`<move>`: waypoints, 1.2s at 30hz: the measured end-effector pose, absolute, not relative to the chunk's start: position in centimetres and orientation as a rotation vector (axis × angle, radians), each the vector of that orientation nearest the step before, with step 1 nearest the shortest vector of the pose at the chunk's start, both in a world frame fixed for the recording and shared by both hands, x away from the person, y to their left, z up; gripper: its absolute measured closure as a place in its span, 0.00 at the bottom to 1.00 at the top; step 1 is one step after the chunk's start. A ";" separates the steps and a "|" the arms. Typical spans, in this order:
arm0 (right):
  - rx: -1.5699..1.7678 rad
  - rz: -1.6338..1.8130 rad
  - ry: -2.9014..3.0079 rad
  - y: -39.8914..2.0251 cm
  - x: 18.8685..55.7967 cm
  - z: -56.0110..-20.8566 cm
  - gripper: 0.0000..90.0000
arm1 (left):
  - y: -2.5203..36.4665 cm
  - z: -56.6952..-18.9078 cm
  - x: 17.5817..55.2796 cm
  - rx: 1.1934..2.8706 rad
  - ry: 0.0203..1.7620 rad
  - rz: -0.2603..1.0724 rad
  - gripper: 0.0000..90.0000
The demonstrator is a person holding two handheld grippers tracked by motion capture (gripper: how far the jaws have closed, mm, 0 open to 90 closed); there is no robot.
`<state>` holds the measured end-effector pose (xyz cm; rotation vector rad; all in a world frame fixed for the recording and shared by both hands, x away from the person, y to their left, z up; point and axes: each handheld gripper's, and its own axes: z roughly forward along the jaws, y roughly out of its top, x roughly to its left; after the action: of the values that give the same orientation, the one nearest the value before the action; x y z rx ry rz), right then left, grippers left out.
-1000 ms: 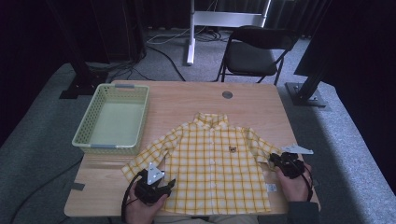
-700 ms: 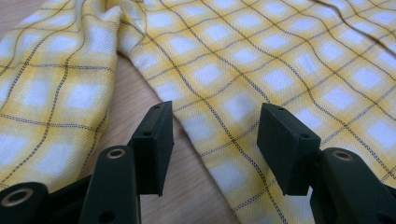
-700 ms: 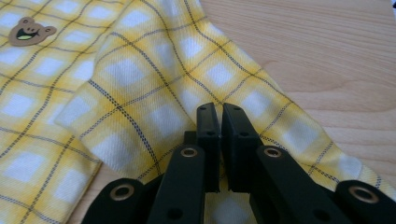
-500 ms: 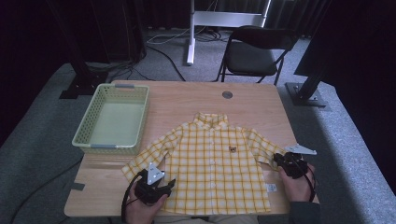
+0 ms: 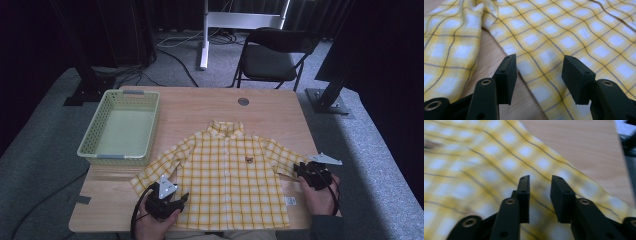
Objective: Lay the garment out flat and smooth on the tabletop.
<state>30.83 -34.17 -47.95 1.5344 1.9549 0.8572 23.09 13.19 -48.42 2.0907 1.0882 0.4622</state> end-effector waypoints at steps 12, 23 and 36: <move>1.463 0.958 2.104 -31.7 31.1 -48.2 0.72 | 13.2 -48.7 22.5 2.049 1.080 0.444 0.51; 1.468 0.893 2.070 -32.3 31.0 -48.2 0.74 | 13.3 -48.7 22.5 2.045 1.079 0.435 0.51; 1.502 0.875 2.030 -33.4 31.0 -48.2 0.74 | 12.0 -48.7 22.0 2.095 1.021 0.447 0.51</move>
<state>31.02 -33.44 -48.20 1.5021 2.0297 0.8745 21.99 12.00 -48.67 2.0949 1.0212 0.4467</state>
